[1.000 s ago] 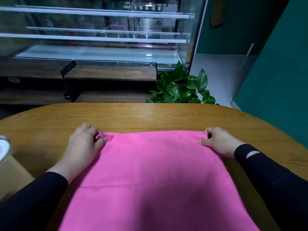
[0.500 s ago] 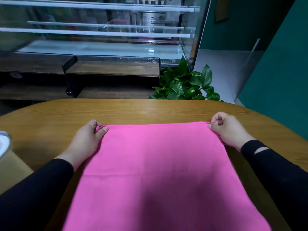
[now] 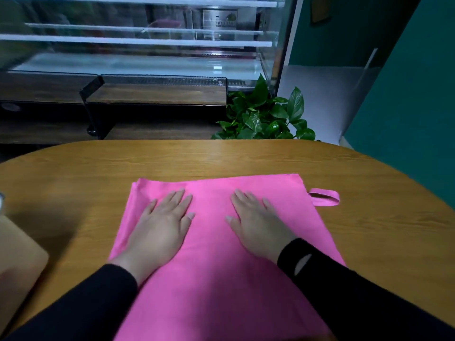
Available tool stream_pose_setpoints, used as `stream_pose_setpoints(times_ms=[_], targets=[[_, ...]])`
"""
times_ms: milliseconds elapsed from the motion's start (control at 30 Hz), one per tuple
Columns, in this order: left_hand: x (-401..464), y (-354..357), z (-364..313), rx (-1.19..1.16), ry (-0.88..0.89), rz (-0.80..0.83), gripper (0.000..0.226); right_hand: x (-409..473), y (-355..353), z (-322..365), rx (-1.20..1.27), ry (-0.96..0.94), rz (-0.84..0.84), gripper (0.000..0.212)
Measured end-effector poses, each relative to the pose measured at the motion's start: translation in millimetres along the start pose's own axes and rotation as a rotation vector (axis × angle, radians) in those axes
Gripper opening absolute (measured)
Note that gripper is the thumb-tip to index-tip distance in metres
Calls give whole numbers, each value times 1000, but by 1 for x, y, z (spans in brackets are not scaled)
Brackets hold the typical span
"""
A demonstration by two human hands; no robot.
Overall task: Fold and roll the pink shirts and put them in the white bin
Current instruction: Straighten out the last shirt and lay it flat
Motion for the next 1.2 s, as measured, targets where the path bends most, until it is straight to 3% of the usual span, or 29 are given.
stream_pose_setpoints(times_ms=[100,367,633,733,867,933,1033,1200], targets=[[-3,8,21,4,-82,9,79,-10,-3,-33,-29,60,-69,70],[-8,0,46,-5,-238,23,70,-20,-15,-94,-35,189,-41,79],[-16,-13,66,71,-362,51,68,-27,-26,-85,-127,206,-16,78],[-37,-30,21,79,-195,-44,69,-48,-28,-26,-102,16,-58,76],[-88,9,-56,-11,31,48,78,-78,21,47,-51,-192,50,84],[-106,31,-58,27,6,111,78,-88,39,52,-65,-197,71,88],[-119,34,-40,42,-34,91,74,-100,41,35,-95,-174,35,73],[-137,32,-7,58,-81,82,77,-123,41,-7,-190,-133,77,68]])
Point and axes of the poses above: each hand's wrist, its own x-axis towards the middle knuckle, its own y-axis out of the palm, z = x × y, the point moved 8 cm from there along x, towards the middle knuckle, and after that the axes turned 15 degrees about z, right-handed, at the moved point
